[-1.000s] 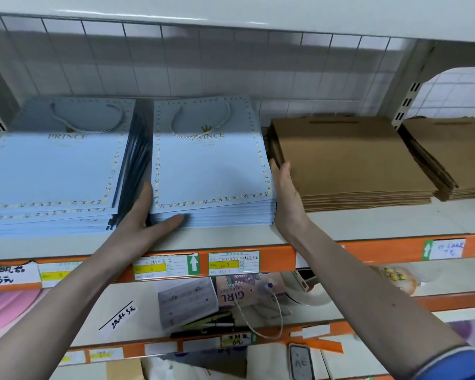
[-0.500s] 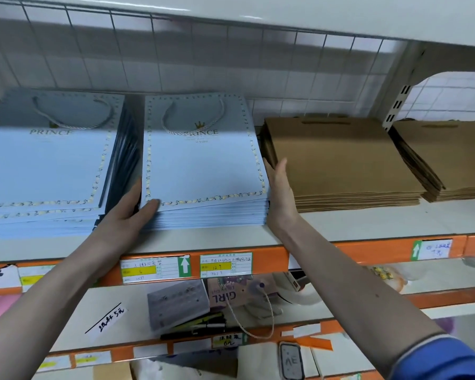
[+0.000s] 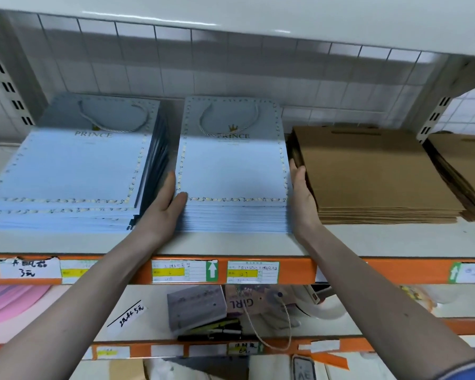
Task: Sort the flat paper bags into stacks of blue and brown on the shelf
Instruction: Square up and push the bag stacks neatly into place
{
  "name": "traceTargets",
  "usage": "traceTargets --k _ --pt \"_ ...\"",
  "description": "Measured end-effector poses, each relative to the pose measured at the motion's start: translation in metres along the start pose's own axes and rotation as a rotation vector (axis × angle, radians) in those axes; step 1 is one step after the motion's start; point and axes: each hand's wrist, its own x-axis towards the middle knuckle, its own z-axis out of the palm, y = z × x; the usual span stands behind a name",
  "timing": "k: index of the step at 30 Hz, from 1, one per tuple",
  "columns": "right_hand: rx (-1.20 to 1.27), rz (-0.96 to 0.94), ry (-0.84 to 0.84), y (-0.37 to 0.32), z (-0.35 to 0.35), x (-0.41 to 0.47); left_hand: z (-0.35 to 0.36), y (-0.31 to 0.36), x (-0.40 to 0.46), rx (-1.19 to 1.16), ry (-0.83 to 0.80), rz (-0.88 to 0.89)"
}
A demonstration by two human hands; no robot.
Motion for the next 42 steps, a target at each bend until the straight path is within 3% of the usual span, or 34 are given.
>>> traceTargets --k 8,26,38,42 --pt "-0.06 -0.098 -0.02 -0.004 -0.001 -0.004 0.004 -0.002 0.002 -0.031 -0.001 0.05" --pt "-0.242 -0.285 0.002 0.003 0.0 -0.001 0.0 -0.014 0.008 0.288 -0.02 0.245" --pt "-0.718 -0.51 0.074 0.011 0.0 0.01 -0.001 -0.022 0.015 0.406 0.028 0.287" --pt "-0.978 -0.662 0.008 0.005 -0.007 0.008 0.0 -0.024 0.012 0.606 0.13 0.443"
